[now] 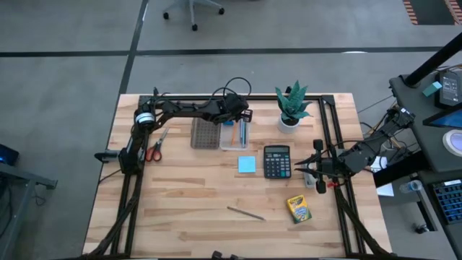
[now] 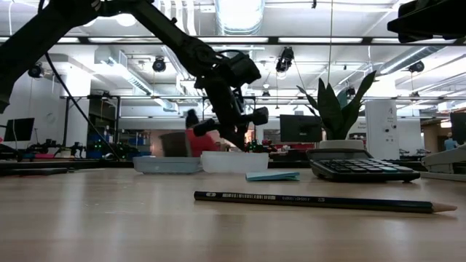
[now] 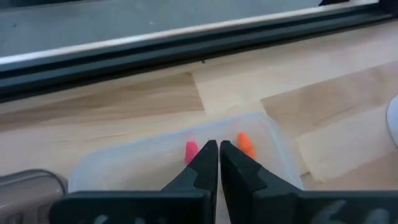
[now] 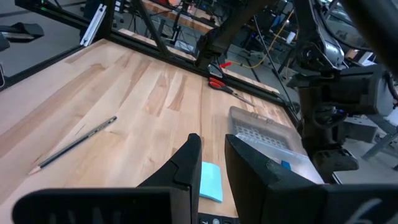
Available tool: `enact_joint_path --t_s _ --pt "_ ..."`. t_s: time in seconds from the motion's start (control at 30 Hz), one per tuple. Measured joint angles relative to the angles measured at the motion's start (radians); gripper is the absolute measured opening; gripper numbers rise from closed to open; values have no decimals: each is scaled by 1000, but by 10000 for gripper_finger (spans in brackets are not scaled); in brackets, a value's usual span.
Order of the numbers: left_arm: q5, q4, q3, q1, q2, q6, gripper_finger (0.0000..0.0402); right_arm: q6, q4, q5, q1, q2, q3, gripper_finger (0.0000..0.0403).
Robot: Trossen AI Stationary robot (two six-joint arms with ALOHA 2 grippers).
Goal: Pack school essentials
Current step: Put the blue pencil into the transparent supply box
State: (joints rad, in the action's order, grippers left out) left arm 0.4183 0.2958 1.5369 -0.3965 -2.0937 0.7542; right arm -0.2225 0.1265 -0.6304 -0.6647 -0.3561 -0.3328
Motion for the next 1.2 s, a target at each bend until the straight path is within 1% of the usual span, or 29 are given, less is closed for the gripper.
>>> enact_joint_path --t_s 0.17,0.27,0.33,0.47,0.53,0.67,0.73,0.93,1.03,1.13,1.2 --pt "7 1 -2 4 0 -10 0 1 0 0 0 0 0 61" --pt "15 2 6 26 20 -61 0 -3 0 0 0 0 0 61" --pt "38 0 14 54 59 -118 0 7 0 0 0 0 0 61" --pt "91 -6 13 138 159 -258 0 46 -7 -2 0 -1 0 61" --pt "108 -1 11 193 206 -329 0 76 -16 -22 0 -1 0 61" --pt "120 -9 -9 316 310 -503 0 133 -37 -74 0 -7 -2 61" --pt "123 -11 -23 381 355 -569 0 182 -36 -78 0 -11 -4 61" --pt "123 -71 -132 567 464 -756 0 309 -69 -80 0 -57 -5 61" --pt "121 -129 -206 643 511 -836 0 339 -151 -80 0 -103 -5 61" --pt "119 -195 -277 689 542 -868 0 344 -263 -80 0 -163 -5 61" --pt "120 -215 -322 706 564 -873 0 357 -290 -80 0 -202 -21 61"
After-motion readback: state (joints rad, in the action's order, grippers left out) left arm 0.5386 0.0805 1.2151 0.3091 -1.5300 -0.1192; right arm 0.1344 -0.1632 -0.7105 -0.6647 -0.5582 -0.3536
